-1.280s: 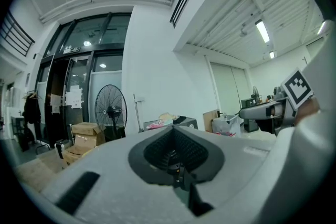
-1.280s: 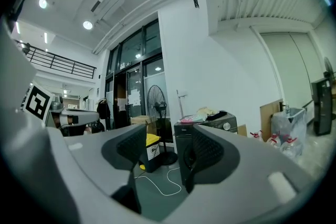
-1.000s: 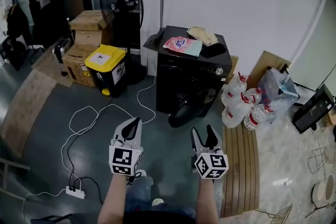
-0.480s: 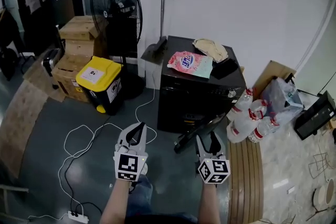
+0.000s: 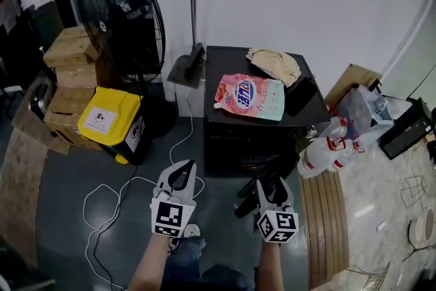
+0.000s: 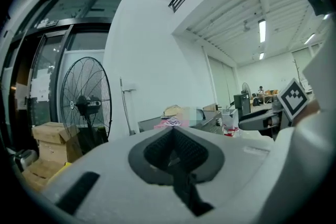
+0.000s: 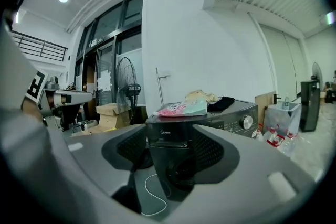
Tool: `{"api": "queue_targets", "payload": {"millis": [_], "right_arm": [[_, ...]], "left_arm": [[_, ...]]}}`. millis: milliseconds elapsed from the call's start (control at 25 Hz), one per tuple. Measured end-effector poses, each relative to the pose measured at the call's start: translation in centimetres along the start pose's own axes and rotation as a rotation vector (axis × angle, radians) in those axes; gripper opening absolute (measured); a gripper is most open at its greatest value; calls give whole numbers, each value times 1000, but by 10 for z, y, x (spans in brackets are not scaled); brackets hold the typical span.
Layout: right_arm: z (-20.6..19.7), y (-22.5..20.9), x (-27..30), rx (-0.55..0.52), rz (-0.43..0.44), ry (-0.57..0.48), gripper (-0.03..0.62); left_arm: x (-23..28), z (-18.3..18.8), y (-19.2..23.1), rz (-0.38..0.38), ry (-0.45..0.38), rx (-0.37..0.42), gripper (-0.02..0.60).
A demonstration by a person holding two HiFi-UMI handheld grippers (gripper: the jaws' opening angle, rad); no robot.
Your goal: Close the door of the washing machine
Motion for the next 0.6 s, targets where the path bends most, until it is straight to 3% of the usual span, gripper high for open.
{"api": "queue_targets", "payload": {"millis": [320, 600], "right_arm": [[-2, -20, 24, 22, -50, 10, 261], [-29, -43, 29, 31, -80, 52, 258]], "left_arm": [[46, -14, 1, -70, 21, -25, 8], [68, -33, -6, -75, 31, -37, 8]]}}
Point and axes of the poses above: the fingertips, and each gripper's own axes: x forward along the fingers, y to its left, z out of its top, the point moved 5 cm from there along -x, backward along the fingers, and after that the axes turned 13 degrees about x, right-handed, at the moved point
